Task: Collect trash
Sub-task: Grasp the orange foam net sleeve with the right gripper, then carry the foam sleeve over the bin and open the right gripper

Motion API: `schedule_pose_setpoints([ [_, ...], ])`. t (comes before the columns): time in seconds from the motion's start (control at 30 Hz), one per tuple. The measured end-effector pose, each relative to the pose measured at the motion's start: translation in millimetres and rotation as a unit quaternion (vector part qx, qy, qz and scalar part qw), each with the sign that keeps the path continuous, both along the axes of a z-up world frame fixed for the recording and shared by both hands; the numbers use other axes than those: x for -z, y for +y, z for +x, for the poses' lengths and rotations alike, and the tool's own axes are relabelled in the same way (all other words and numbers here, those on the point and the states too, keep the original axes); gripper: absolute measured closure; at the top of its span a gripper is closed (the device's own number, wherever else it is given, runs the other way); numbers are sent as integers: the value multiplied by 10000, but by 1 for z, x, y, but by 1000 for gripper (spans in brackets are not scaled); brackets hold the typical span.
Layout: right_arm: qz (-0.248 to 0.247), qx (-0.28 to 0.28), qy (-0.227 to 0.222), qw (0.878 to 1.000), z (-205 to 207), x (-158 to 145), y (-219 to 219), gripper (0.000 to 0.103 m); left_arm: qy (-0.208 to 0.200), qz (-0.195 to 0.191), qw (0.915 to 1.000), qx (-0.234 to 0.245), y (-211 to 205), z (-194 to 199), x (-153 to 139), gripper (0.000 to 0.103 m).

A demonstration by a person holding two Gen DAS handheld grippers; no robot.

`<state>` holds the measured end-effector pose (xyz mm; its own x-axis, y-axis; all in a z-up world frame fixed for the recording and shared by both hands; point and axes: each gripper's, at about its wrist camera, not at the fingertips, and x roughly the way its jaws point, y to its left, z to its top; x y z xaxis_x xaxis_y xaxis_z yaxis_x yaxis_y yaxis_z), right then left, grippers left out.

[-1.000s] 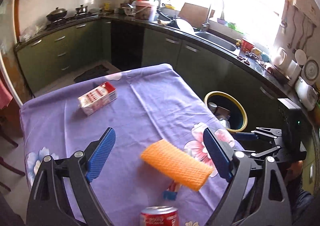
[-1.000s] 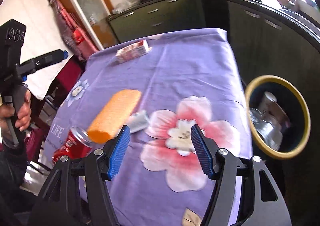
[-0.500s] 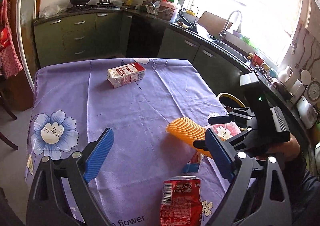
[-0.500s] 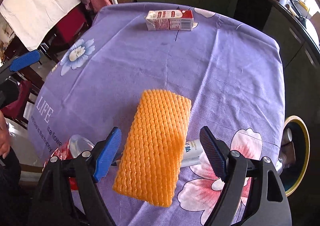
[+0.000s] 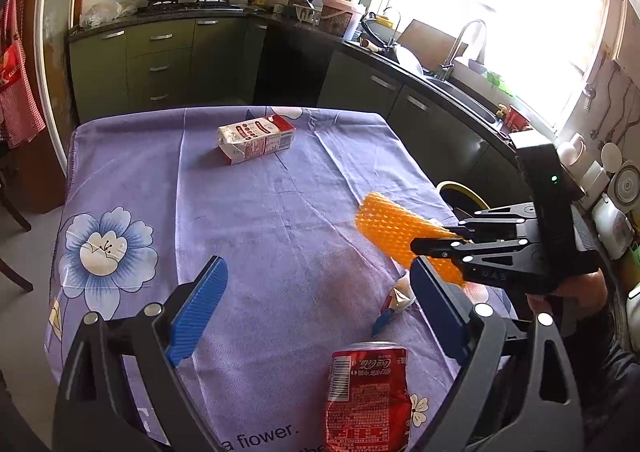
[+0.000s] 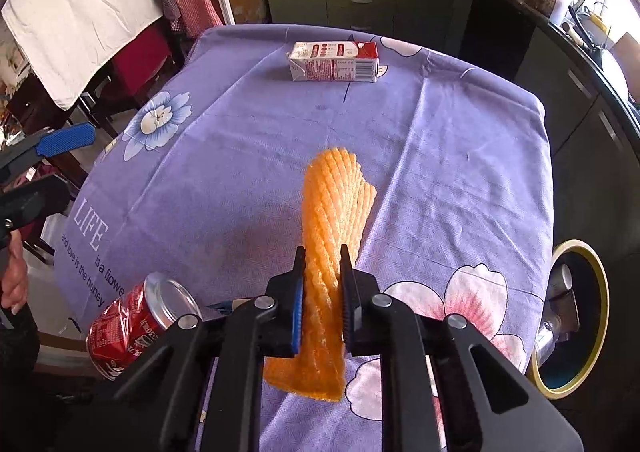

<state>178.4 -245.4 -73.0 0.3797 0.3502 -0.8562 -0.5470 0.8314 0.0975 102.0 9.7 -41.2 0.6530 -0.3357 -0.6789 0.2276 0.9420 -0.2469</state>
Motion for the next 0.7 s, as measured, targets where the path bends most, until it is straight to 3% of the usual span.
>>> schedule_pose_setpoints([
  [0.23,524,348,-354,9974,-12,-41,-48,88,37,108,9999,57,-7,1,1,15],
  [0.43,575,1392,-659,9864,-7,-62,-139,87,61,194,9997,163,-17,5,1,15],
  [0.57,350,2175,-661,9732,7,-51,-203,85,117,254,9993,243,-26,9,3,15],
  [0.7,121,2836,-446,9578,32,-18,-259,85,146,331,9988,336,-37,12,4,15],
])
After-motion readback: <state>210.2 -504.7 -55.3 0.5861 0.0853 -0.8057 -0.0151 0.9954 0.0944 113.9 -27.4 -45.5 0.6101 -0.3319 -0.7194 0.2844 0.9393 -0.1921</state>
